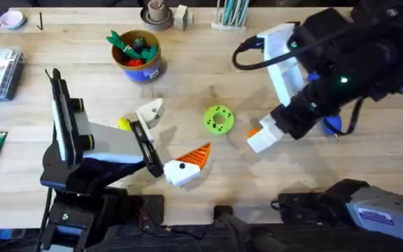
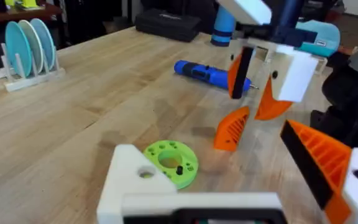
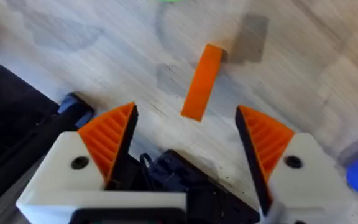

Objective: Pick up the gripper from the table and insert it into the empty holder that is missing its gripper. Then pick up a screw, insert it into the mounting hole, and use the screwdriver to tighten it. Finally, clean up the table by picking up the vegetable and placing it into the bucket.

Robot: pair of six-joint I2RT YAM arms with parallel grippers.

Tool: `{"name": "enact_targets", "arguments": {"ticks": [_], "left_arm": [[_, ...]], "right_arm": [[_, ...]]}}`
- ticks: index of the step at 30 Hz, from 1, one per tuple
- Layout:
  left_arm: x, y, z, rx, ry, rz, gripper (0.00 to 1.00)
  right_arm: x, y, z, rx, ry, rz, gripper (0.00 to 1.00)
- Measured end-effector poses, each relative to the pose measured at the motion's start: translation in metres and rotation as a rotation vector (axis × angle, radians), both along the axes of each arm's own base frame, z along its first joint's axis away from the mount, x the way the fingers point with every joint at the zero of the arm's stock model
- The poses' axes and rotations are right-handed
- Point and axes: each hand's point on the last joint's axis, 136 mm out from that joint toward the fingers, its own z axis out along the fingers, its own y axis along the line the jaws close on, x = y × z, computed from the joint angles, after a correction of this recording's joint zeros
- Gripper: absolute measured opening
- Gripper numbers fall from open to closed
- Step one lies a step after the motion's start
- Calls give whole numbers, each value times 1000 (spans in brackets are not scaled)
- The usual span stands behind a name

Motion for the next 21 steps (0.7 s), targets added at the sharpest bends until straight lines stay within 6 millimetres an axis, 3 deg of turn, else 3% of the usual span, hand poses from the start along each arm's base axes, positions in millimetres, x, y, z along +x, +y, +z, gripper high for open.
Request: {"name": "enact_targets", "arguments": {"ticks": [5,19,21], "left_arm": [[0,0,0,0,0,0,993],[0,0,0,0,0,0,993],[0,0,0,0,0,0,992]], "right_arm": [[5,8,-11,-20,18,0,994],[8,3,-41,-111,105,-53,993],[8,3,-43,-113,109,-53,939]]}}
